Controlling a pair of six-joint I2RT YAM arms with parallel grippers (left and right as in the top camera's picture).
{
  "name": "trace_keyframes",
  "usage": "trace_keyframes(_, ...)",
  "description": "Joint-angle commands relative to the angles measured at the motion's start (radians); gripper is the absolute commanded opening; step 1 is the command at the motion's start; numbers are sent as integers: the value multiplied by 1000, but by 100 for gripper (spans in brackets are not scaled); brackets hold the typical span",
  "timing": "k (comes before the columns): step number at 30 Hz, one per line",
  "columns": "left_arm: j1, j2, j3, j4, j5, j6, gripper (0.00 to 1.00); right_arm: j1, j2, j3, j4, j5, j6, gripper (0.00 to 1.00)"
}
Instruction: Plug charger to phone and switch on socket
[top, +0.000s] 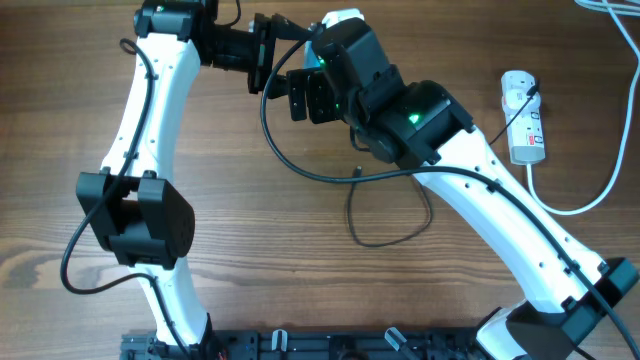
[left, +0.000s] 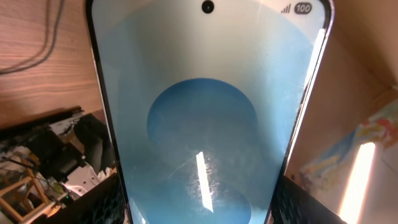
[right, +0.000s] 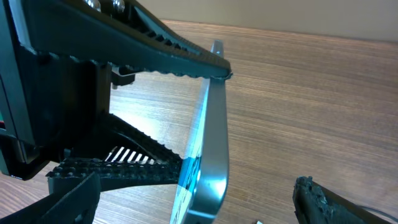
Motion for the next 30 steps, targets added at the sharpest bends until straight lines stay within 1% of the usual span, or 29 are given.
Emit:
trace_keyframes(1, 5, -27, 19, 5, -24, -3, 56, 2, -6, 16, 0, 27, 7, 100)
trace_keyframes(4, 5, -27, 19, 4, -24, -3, 56, 2, -6, 16, 37, 27, 28, 99)
trace_keyframes(5, 5, -27, 19, 4, -24, -3, 56, 2, -6, 16, 50, 27, 31, 97)
trace_keyframes(9, 5, -27, 19, 4, 11, -2, 57, 0, -6, 16, 67, 27, 39, 76)
trace_keyframes(11, 5, -27, 19, 4, 14, -2, 57, -1, -6, 16, 72, 28, 97, 71)
trace_keyframes(15, 5, -27, 19, 4, 35, -2, 56, -1, -6, 16, 93, 29, 113, 69)
trace_keyframes(16, 5, -27, 19, 4, 50, -2, 57, -1, -6, 16, 94, 28, 117, 66)
trace_keyframes(17, 5, -27, 19, 4, 56, -2, 57, -1, -6, 16, 95, 28, 142, 64)
trace_keyframes(25, 5, -27, 19, 4, 56, -2, 57, -1, -6, 14, 93, 47, 160, 62)
trace_keyframes(27, 5, -27, 19, 4, 56, -2, 57, -1, -6, 14, 93, 47, 159, 56)
trace_keyframes(29, 5, -27, 19, 4, 56, -2, 57, -1, -6, 14, 93, 47, 160, 46)
trace_keyframes(30, 5, -27, 19, 4, 56, -2, 57, -1, -6, 14, 93, 47, 159, 44)
